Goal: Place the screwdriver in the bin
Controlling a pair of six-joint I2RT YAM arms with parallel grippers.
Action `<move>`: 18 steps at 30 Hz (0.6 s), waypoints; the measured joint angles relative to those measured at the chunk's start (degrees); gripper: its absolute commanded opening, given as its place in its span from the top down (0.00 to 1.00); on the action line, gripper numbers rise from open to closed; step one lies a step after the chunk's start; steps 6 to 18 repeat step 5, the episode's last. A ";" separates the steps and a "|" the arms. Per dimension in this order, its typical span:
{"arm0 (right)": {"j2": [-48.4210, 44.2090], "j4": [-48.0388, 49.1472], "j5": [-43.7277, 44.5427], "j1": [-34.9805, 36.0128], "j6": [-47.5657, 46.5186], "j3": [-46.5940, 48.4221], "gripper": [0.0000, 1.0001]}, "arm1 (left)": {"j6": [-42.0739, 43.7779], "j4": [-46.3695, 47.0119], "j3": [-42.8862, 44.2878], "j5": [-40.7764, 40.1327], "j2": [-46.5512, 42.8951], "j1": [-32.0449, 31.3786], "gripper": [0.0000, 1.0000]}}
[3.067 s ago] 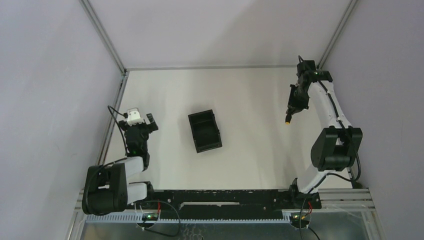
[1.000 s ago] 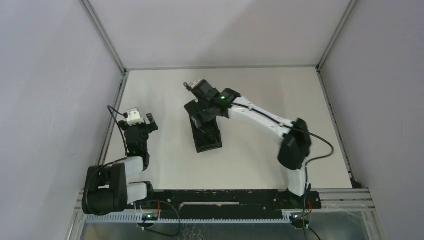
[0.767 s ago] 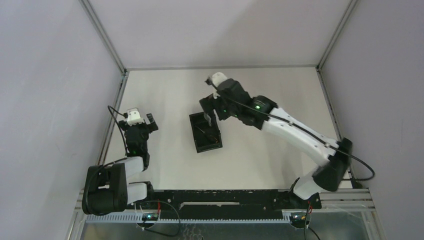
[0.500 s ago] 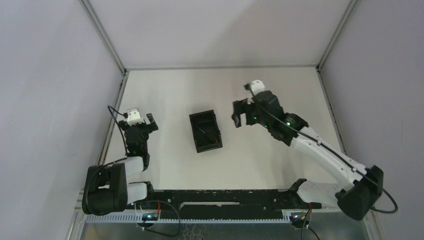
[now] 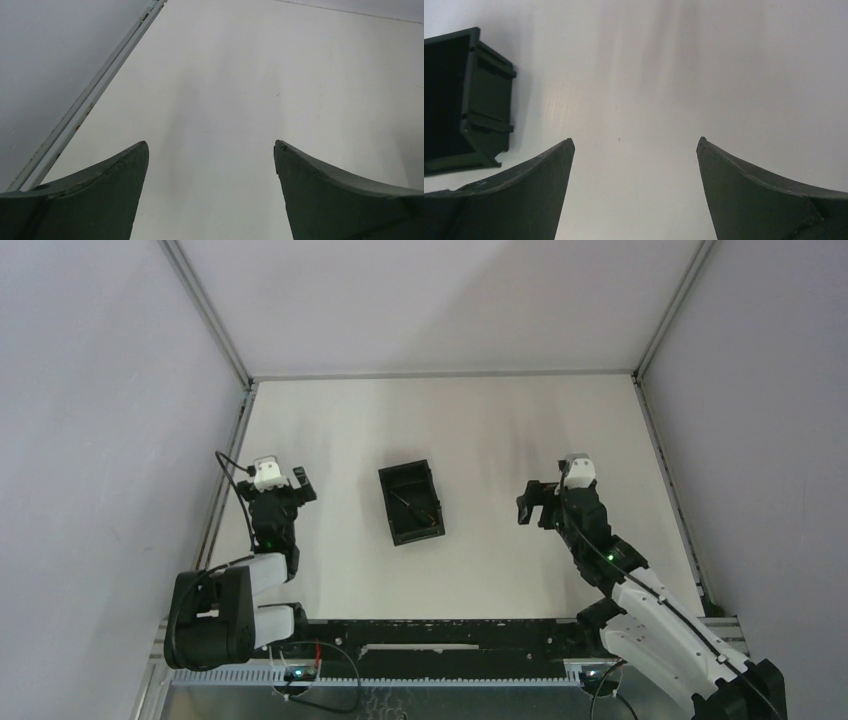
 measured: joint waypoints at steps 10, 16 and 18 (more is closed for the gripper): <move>-0.79 4.48 1.64 -0.74 0.70 -3.89 0.00 | 0.00 0.00 0.00 0.00 0.00 0.00 0.00; -0.79 4.48 1.64 -0.74 0.70 -3.89 0.00 | 0.00 0.00 0.00 0.00 0.00 0.00 0.00; -0.79 4.48 1.64 -0.74 0.70 -3.89 0.00 | 0.00 0.00 0.00 0.00 0.00 0.00 0.00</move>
